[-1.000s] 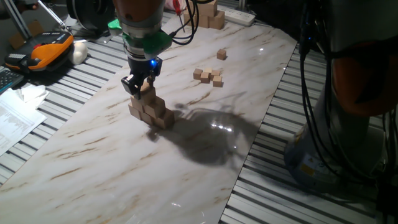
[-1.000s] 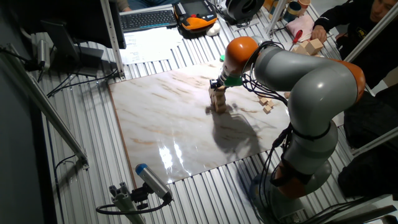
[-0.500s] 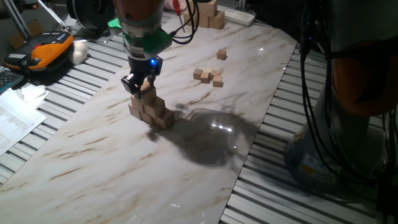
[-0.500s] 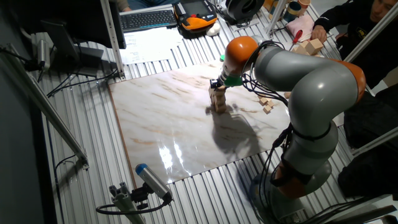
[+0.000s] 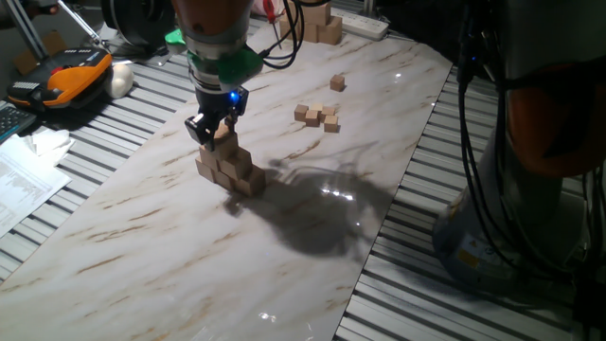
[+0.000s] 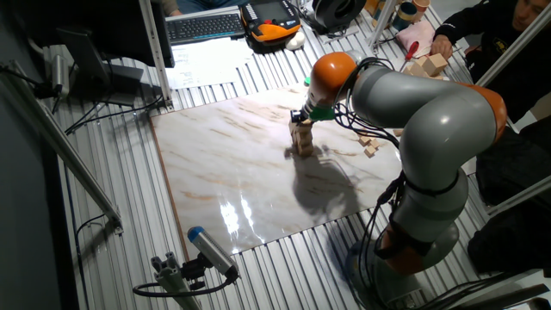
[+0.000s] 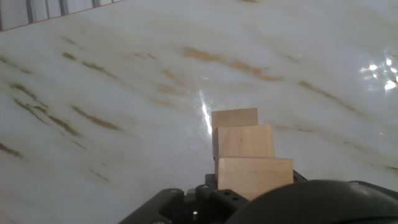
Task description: Stack the blocks into a pyramid shape
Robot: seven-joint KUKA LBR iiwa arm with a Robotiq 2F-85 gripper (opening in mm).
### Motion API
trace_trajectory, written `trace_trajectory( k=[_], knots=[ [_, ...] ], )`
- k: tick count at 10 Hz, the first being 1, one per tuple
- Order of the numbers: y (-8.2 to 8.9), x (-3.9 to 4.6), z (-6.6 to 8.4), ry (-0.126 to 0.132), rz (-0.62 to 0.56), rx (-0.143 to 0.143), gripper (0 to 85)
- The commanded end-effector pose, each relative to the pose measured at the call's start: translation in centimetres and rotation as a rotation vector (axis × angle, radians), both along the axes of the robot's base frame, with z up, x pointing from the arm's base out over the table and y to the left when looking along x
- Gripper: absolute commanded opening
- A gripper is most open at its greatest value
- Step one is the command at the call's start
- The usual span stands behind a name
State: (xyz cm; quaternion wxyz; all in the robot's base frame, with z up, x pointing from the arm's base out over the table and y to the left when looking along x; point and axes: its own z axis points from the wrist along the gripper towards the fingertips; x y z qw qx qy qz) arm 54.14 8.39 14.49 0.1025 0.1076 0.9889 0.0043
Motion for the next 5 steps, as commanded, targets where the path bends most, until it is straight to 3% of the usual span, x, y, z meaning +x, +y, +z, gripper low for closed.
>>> trace_trajectory(
  k=[1,3,4,5],
  knots=[
    [0.01,-0.01,-0.01,0.000,-0.003,0.000,51.0],
    [0.05,-0.06,-0.04,0.001,-0.010,0.000,51.0],
    [0.06,-0.09,-0.05,0.000,-0.007,-0.001,68.0],
    [0.04,-0.12,-0.02,0.003,-0.007,-0.004,68.0]
  ],
)
